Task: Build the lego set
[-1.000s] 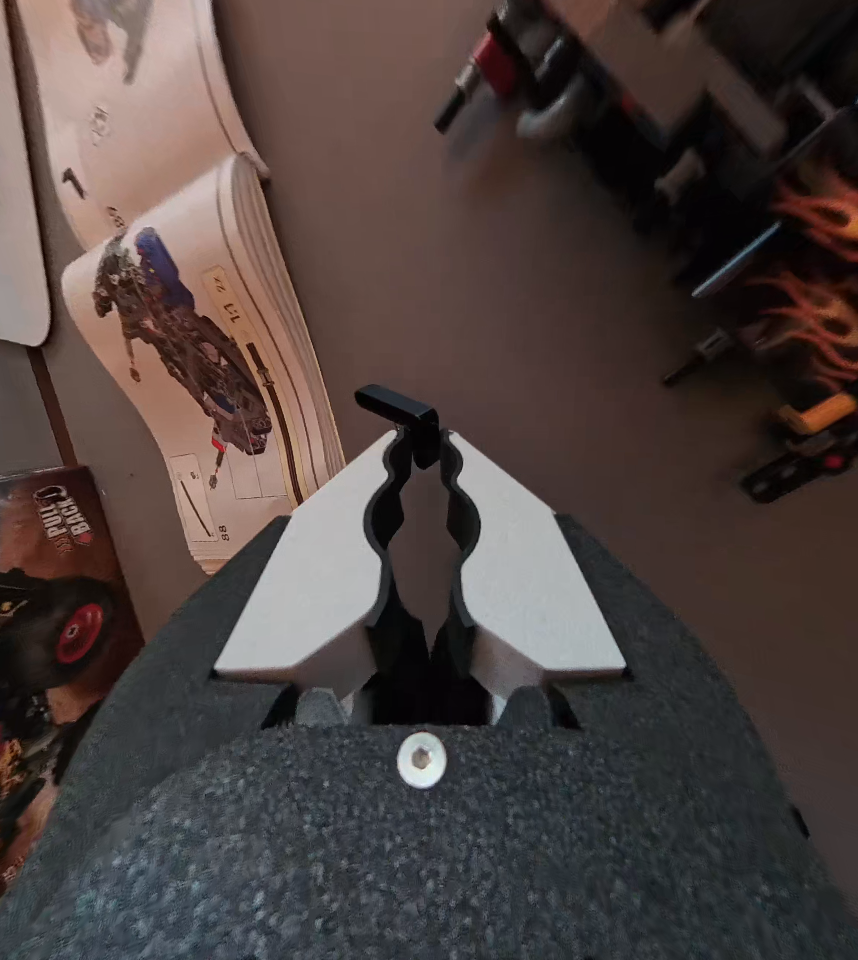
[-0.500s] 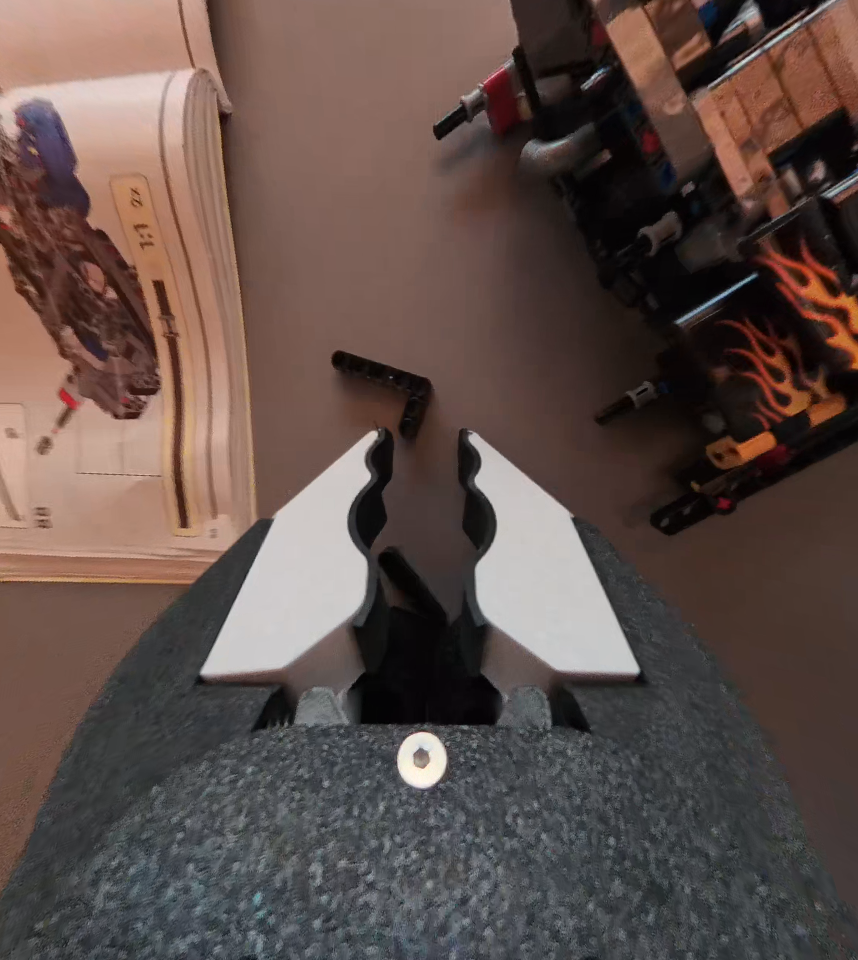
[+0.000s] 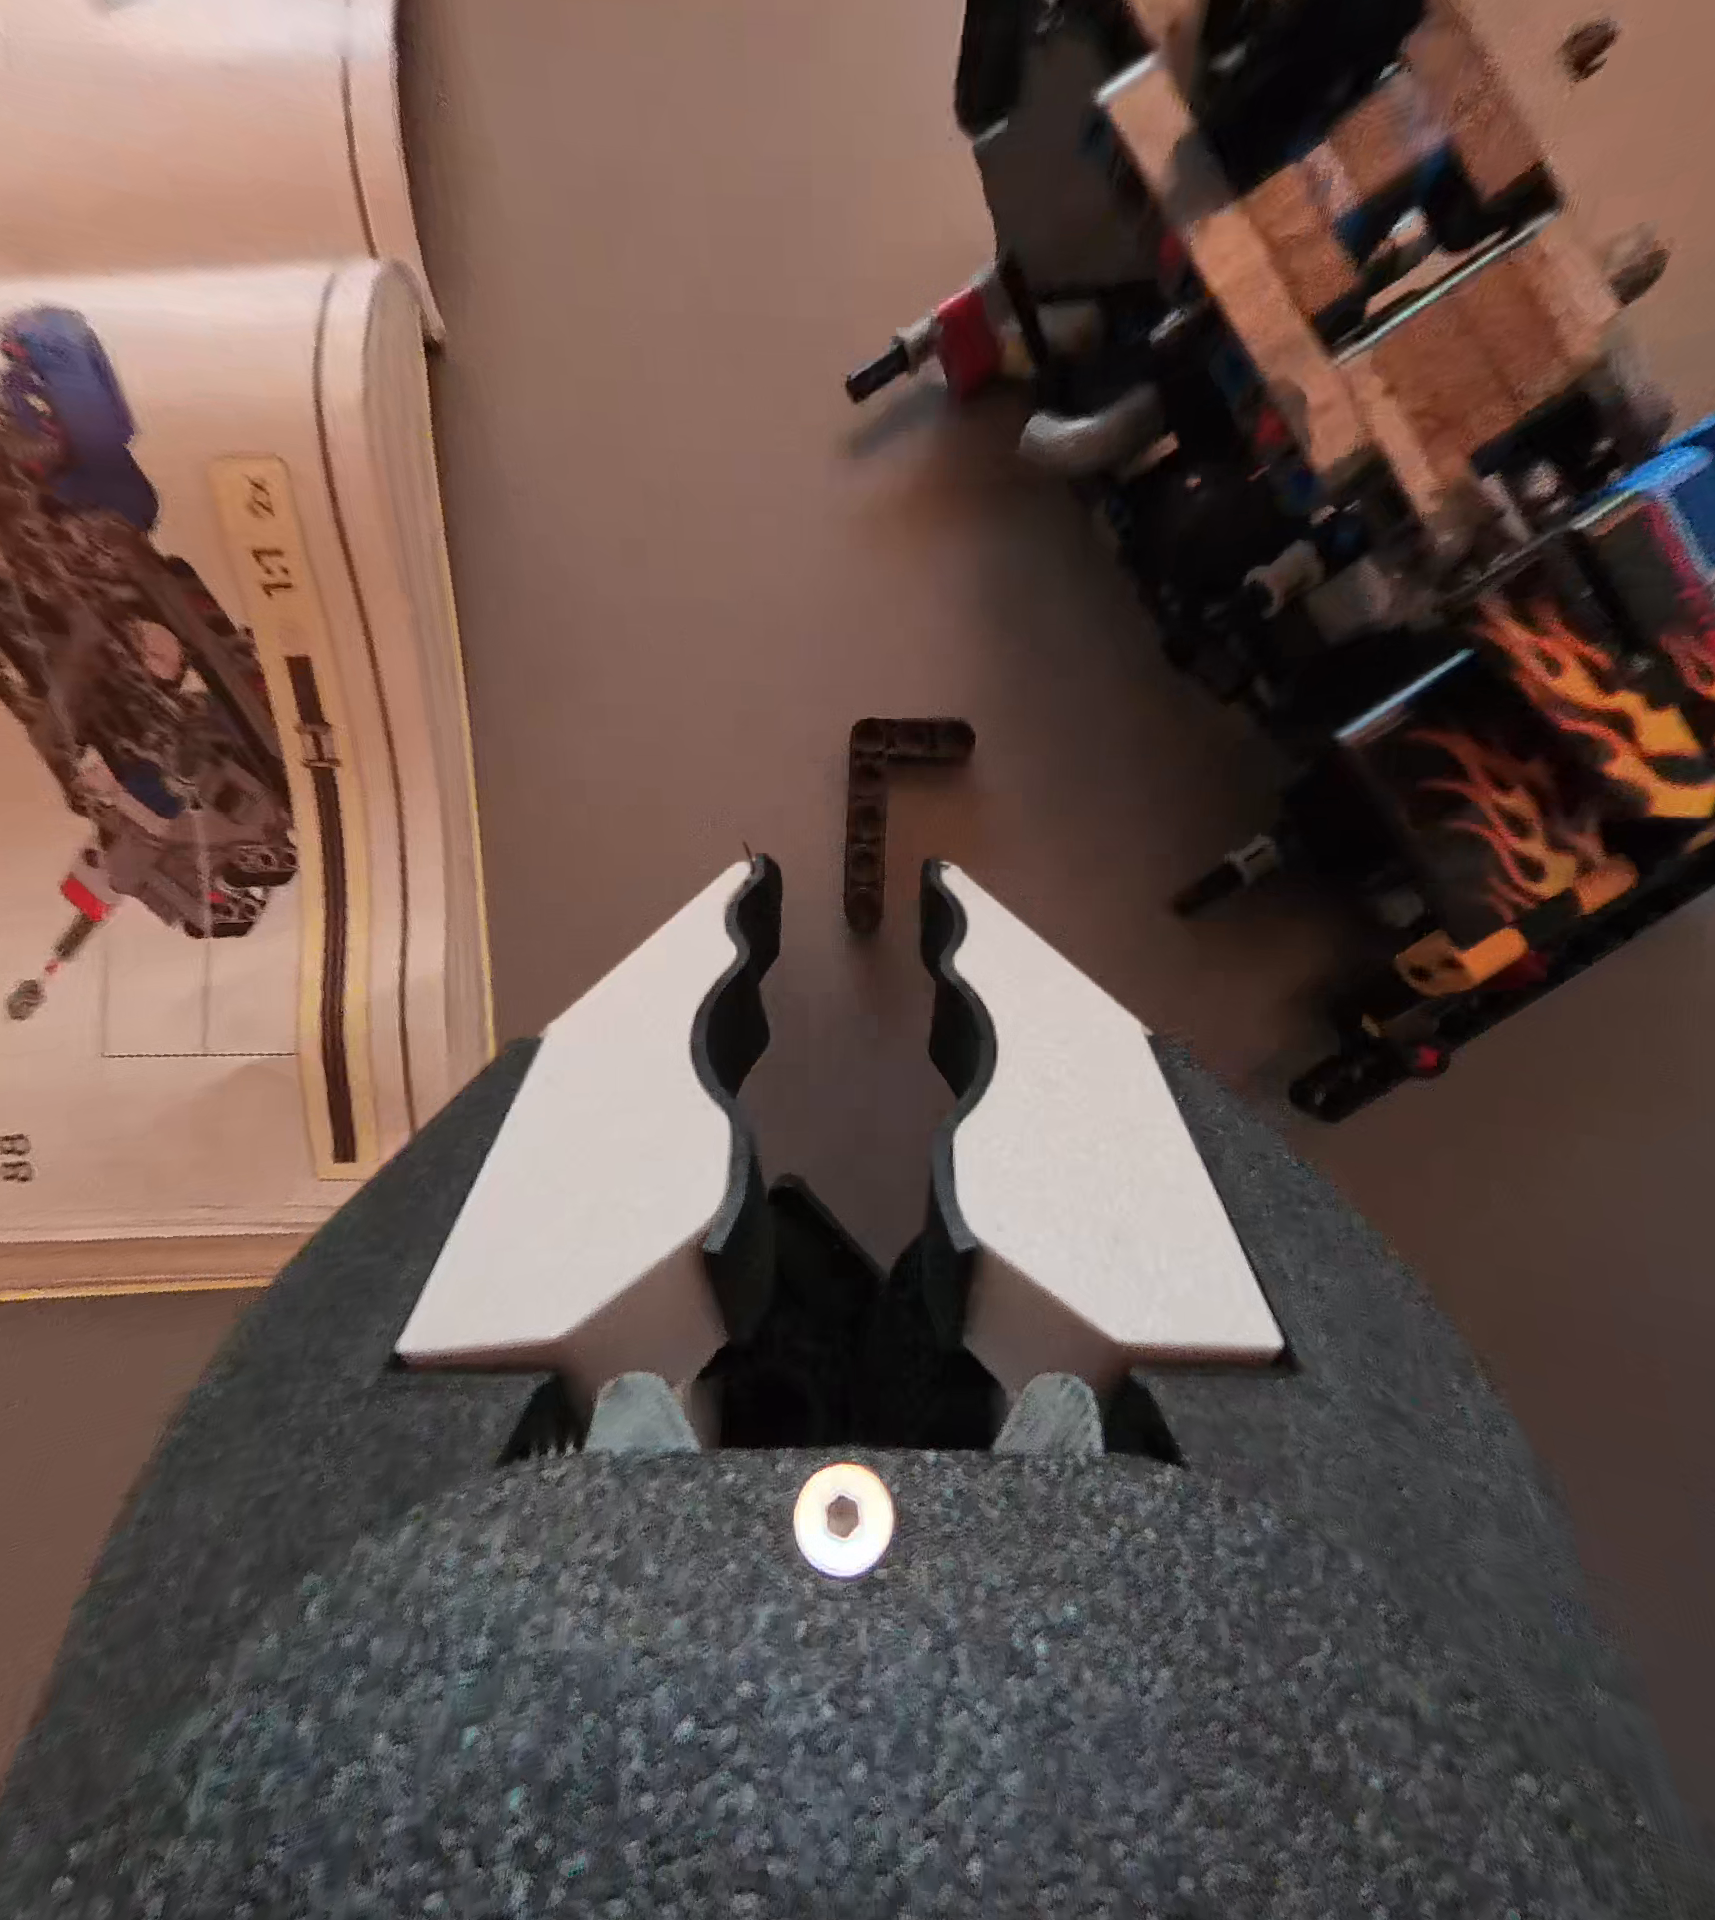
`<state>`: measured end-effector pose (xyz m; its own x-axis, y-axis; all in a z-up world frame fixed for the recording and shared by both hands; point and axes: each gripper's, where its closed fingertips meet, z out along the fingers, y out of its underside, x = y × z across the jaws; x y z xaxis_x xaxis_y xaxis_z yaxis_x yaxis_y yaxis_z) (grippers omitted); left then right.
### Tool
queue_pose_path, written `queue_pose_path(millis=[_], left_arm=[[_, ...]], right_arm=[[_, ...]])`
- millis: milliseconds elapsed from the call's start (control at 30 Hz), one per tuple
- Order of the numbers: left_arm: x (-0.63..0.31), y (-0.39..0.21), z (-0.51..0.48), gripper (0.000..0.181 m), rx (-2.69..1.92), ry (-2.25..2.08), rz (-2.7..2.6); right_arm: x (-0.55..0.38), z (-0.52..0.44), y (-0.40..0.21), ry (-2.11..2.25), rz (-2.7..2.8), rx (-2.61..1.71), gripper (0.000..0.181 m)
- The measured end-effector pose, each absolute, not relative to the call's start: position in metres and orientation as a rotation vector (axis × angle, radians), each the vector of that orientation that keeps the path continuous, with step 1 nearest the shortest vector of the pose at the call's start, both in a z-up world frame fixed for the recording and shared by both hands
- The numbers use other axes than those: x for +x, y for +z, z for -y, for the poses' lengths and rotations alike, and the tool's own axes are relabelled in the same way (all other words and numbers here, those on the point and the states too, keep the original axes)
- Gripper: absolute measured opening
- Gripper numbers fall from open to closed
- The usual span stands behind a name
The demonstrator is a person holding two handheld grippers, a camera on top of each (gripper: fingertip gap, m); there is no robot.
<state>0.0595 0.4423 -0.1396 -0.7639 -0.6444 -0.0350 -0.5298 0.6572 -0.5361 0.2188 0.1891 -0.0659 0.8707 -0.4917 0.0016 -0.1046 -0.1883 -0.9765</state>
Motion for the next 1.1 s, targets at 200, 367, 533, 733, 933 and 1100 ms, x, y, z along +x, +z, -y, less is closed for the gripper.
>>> queue_pose_path(millis=[200,367,533,733,933,1100], left_arm=[[0.066,-0.144,-0.438,0.007,-0.961,-0.803,-2.621],[0.086,-0.107,-0.451,0.006,-0.933,-0.804,-2.371],[0.106,-0.058,-0.488,0.006,-0.988,-0.621,-2.014],[0.113,-0.026,-0.485,0.007,-1.01,-0.717,-1.848],[0.109,-0.02,-0.445,0.006,-0.921,-1.0,-1.884],[0.089,-0.017,-0.415,0.006,-0.775,-1.242,-1.918]], right_arm=[[0.219,-0.189,-0.065,-0.37,-0.457,-1.742,0.027],[0.218,-0.189,-0.065,-0.367,-0.455,-1.741,0.027],[0.217,-0.192,-0.069,-0.359,-0.443,-1.768,0.027],[0.216,-0.194,-0.071,-0.343,-0.436,-1.788,0.028],[0.214,-0.196,-0.072,-0.361,-0.415,-1.802,0.027],[0.209,-0.198,-0.071,-0.421,-0.366,-1.804,0.025]])
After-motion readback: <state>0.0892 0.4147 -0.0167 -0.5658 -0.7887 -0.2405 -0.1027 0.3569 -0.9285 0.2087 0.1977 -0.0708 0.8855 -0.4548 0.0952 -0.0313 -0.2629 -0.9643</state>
